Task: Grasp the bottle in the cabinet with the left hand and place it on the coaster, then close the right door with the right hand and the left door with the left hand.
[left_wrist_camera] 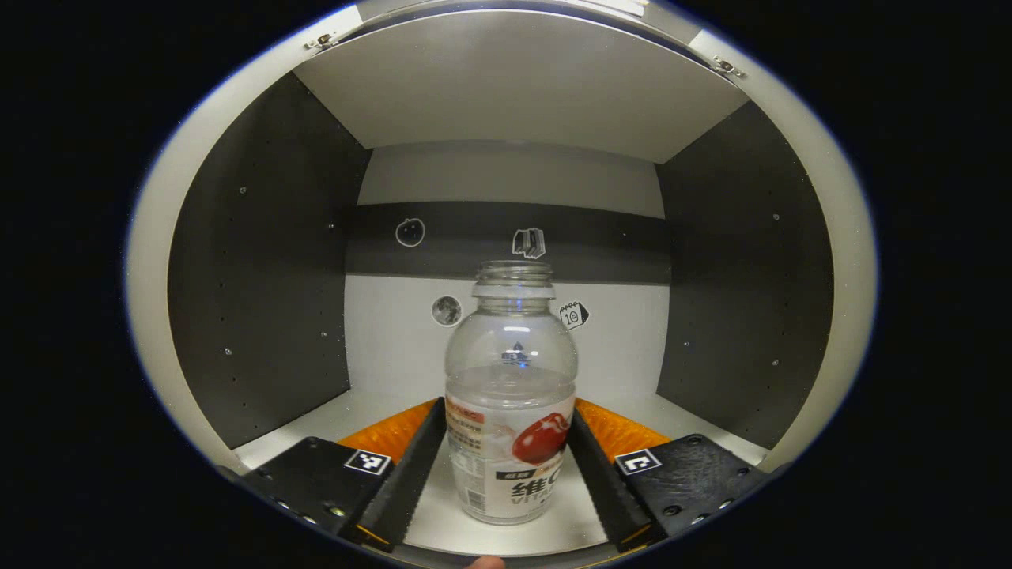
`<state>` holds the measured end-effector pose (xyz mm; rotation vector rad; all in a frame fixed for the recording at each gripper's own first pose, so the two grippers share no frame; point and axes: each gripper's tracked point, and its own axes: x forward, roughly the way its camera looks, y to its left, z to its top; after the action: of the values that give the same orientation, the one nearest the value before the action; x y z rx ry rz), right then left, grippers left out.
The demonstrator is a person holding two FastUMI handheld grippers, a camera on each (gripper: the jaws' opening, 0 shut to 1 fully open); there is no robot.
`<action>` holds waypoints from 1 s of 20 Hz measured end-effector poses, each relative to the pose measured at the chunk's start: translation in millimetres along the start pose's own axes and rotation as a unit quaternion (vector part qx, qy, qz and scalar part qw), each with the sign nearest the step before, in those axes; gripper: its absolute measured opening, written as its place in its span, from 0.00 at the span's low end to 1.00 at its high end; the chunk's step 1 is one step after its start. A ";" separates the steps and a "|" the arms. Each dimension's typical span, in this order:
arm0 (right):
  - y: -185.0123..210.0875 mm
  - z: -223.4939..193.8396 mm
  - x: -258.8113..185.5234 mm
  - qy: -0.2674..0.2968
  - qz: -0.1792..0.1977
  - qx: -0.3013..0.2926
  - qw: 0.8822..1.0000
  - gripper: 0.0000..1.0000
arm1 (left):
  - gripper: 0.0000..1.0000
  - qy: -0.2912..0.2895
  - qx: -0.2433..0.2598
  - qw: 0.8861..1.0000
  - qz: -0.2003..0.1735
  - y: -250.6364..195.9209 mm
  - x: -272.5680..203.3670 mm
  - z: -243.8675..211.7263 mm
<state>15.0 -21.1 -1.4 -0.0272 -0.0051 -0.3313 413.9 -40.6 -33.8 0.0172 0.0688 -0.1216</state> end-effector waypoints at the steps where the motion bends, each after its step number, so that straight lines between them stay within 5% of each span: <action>1: 0.2 0.3 0.1 -0.001 0.002 -0.001 1.000 0.84 | 0.81 -0.001 0.001 1.000 -0.003 -1.2 0.9 1.2; 6: 2.8 7.1 2.6 -0.009 0.014 -0.008 1.000 0.84 | 0.77 -0.009 0.000 1.000 -0.014 2.5 -17.1 10.1; 20: 34.5 9.5 -11.9 -0.016 0.095 0.007 0.995 0.84 | 0.77 -0.042 -0.004 0.999 -0.033 23.6 -172.2 11.4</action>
<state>15.0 15.6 7.1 -0.0195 -0.0364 -0.1398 247.0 3.3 -10.2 0.0016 -0.0138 -0.1870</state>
